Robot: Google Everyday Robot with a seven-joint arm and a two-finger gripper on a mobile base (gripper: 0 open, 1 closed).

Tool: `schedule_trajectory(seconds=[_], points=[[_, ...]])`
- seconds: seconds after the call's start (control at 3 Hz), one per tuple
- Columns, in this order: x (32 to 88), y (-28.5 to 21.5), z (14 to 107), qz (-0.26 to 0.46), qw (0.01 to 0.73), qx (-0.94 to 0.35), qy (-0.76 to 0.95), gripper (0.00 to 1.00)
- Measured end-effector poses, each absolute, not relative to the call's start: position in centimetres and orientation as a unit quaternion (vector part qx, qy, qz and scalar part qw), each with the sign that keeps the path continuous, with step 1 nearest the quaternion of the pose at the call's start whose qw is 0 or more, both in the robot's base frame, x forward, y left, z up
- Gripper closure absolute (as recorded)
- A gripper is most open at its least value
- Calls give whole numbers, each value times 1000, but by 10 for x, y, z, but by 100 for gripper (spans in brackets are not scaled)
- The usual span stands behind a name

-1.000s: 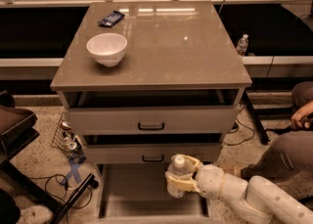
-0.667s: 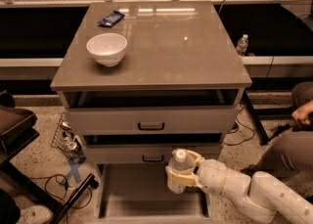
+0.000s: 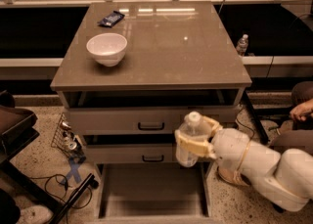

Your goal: Pick blue plastic bottle from bottom drawer and place on counter

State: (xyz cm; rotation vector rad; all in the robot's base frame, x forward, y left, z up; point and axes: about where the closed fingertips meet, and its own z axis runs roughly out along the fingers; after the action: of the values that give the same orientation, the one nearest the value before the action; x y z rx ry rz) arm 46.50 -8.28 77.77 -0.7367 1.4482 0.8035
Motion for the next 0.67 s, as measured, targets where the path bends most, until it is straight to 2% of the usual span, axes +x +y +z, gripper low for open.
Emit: schedule_trajectory(seconds=[0.67], points=[[519,-88,918,293,634,-309,645,100]])
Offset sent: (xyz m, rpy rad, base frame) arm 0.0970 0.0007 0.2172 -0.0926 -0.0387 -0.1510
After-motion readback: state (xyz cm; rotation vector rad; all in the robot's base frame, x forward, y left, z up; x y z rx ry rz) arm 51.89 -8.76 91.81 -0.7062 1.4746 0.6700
